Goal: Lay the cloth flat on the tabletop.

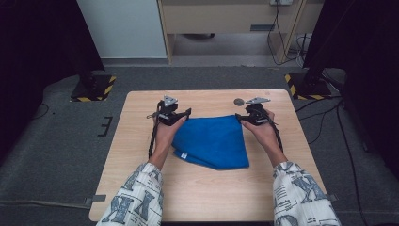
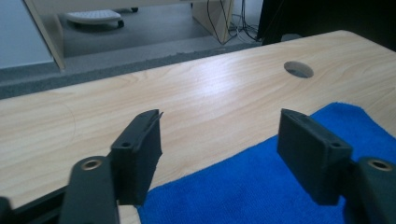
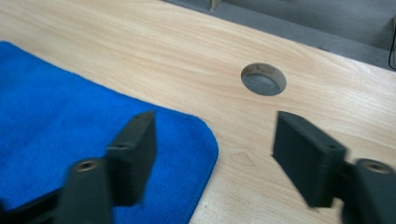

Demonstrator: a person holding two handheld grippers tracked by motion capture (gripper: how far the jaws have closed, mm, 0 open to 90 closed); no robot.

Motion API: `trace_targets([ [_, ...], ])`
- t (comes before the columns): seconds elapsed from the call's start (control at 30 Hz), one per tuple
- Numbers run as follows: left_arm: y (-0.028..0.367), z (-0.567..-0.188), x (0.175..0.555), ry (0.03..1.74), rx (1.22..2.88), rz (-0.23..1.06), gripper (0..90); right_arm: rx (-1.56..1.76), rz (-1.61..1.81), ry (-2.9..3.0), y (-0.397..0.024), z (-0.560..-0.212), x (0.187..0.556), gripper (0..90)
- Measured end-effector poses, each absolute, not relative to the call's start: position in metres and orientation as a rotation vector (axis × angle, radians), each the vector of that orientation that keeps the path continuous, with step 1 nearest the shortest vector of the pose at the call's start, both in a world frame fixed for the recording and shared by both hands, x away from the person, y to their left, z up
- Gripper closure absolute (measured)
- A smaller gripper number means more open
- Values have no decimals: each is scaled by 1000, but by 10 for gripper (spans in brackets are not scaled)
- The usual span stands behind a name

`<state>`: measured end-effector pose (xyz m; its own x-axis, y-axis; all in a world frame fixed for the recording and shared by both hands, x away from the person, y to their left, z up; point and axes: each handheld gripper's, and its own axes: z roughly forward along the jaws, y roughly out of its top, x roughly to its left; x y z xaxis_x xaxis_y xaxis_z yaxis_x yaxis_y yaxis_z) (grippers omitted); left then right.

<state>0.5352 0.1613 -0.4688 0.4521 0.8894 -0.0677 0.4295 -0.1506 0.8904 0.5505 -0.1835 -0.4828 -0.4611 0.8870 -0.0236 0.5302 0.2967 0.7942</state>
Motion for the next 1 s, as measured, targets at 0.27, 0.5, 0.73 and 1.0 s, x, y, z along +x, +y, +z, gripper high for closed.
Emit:
trace_targets([
  [0.27, 170, -454, 519, 1111, 1820, 601, 219, 1206, 1063, 2117, -182, -466, 535, 218],
  [0.5, 189, -455, 472, 1107, 1819, 636, 219, 1106, 1091, 2168, -188, -456, 494, 454],
  [0.73, 206, -478, 423, 1084, 1861, 615, 298, 1042, 1082, 2232, -193, -478, 445, 616],
  [1.0, 206, -494, 401, 1030, 1961, 600, 396, 1044, 1104, 2257, -198, -494, 420, 756],
])
